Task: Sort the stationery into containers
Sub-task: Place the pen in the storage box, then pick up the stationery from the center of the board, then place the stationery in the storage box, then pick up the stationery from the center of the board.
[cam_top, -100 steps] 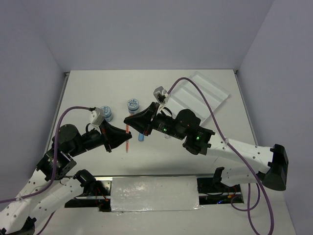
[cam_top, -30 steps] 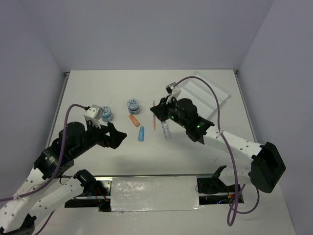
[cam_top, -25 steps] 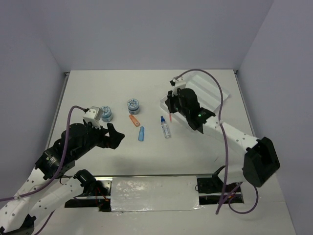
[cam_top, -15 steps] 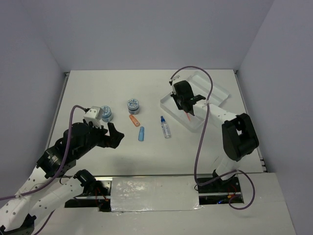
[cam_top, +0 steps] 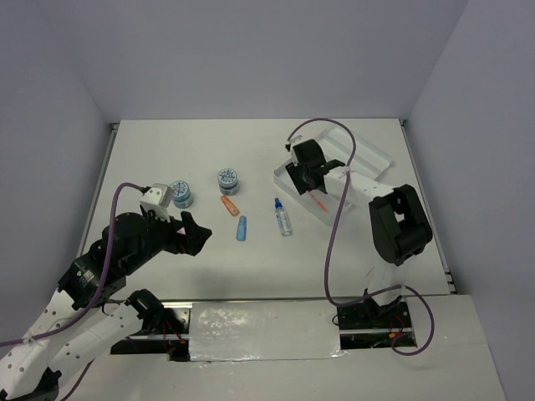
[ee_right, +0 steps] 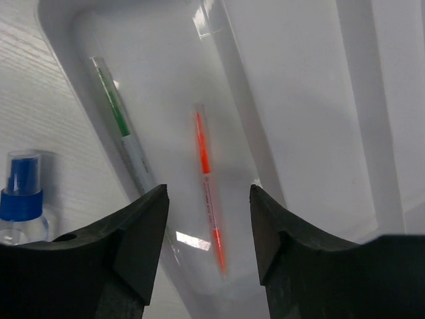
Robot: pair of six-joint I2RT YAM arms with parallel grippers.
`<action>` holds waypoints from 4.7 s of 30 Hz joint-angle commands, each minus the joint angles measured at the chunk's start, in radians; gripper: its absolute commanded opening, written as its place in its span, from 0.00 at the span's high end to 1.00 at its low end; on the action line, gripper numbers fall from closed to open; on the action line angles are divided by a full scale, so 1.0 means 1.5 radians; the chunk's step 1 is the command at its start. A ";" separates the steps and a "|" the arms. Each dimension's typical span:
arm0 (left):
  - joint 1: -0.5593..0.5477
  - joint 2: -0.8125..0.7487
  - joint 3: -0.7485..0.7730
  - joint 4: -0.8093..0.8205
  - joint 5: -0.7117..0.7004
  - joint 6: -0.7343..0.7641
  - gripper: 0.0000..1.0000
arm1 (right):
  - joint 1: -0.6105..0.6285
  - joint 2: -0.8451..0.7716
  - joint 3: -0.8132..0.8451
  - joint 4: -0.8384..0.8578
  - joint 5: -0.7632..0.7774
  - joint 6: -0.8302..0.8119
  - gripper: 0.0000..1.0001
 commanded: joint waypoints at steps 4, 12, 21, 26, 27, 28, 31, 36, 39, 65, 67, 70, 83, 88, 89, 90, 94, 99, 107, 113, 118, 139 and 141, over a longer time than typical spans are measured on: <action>-0.002 -0.001 -0.001 0.031 0.015 0.003 0.01 | 0.008 -0.139 0.046 -0.034 -0.057 0.083 0.36; -0.002 -0.002 -0.001 0.030 0.005 -0.002 0.01 | 0.122 -0.245 -0.101 0.021 -0.111 0.341 0.06; -0.002 0.005 -0.001 0.025 -0.006 -0.008 0.01 | 0.320 -0.056 -0.004 -0.024 0.046 0.473 0.09; -0.002 -0.001 -0.002 0.027 0.000 -0.005 0.01 | 0.350 0.066 0.087 -0.089 0.071 0.484 0.11; -0.002 0.001 -0.003 0.027 0.002 -0.004 0.01 | 0.349 0.075 0.098 -0.091 0.070 0.486 0.11; -0.002 0.001 -0.002 0.029 0.003 -0.004 0.01 | 0.350 0.081 0.098 -0.088 0.066 0.487 0.12; -0.002 0.006 -0.001 0.029 0.006 -0.003 0.01 | 0.350 0.102 0.108 -0.083 0.060 0.485 0.15; -0.002 0.003 -0.002 0.030 0.009 -0.002 0.01 | 0.353 0.149 0.141 -0.101 0.062 0.469 0.26; -0.002 -0.003 -0.003 0.031 0.011 -0.001 0.01 | 0.356 0.172 0.147 -0.102 0.045 0.458 0.33; -0.002 -0.006 -0.003 0.035 0.022 0.003 0.01 | 0.048 0.011 0.172 -0.104 -0.009 0.134 1.00; -0.002 -0.009 -0.004 0.035 0.021 0.002 0.01 | -0.004 0.042 0.229 -0.127 0.003 0.115 1.00; -0.002 -0.008 -0.005 0.037 0.027 0.005 0.01 | -0.056 0.091 0.279 -0.147 0.005 0.083 1.00; -0.002 0.008 -0.003 0.038 0.037 0.010 0.01 | -0.107 0.177 0.320 -0.162 -0.016 0.086 0.64; -0.002 0.008 -0.004 0.039 0.039 0.010 0.01 | -0.111 0.153 0.328 -0.162 0.002 0.087 0.44; -0.002 0.009 -0.003 0.038 0.039 0.010 0.01 | -0.111 0.149 0.331 -0.163 0.004 0.089 0.40; -0.002 0.009 -0.003 0.038 0.039 0.010 0.01 | -0.111 0.147 0.334 -0.165 0.004 0.091 0.40; -0.002 0.008 -0.003 0.038 0.036 0.009 0.01 | -0.106 0.134 0.349 -0.197 -0.040 0.135 0.36; -0.001 -0.007 0.001 0.027 0.004 -0.001 0.01 | -0.001 0.021 0.184 -0.089 -0.088 0.236 0.18; 0.008 -0.037 0.003 0.006 -0.070 -0.029 0.01 | 0.216 0.059 0.164 0.028 -0.090 0.287 0.08; 0.008 -0.030 0.002 0.009 -0.058 -0.025 0.01 | 0.258 0.225 0.317 -0.040 -0.077 0.242 0.11; 0.009 -0.025 0.002 0.013 -0.050 -0.023 0.01 | 0.260 0.269 0.356 -0.056 -0.072 0.228 0.14; 0.009 -0.038 -0.001 0.022 -0.025 -0.015 0.01 | 0.321 0.316 0.310 -0.016 -0.045 0.229 0.51; 0.009 -0.039 -0.001 0.023 -0.024 -0.014 0.01 | 0.325 0.315 0.313 -0.019 -0.040 0.229 0.58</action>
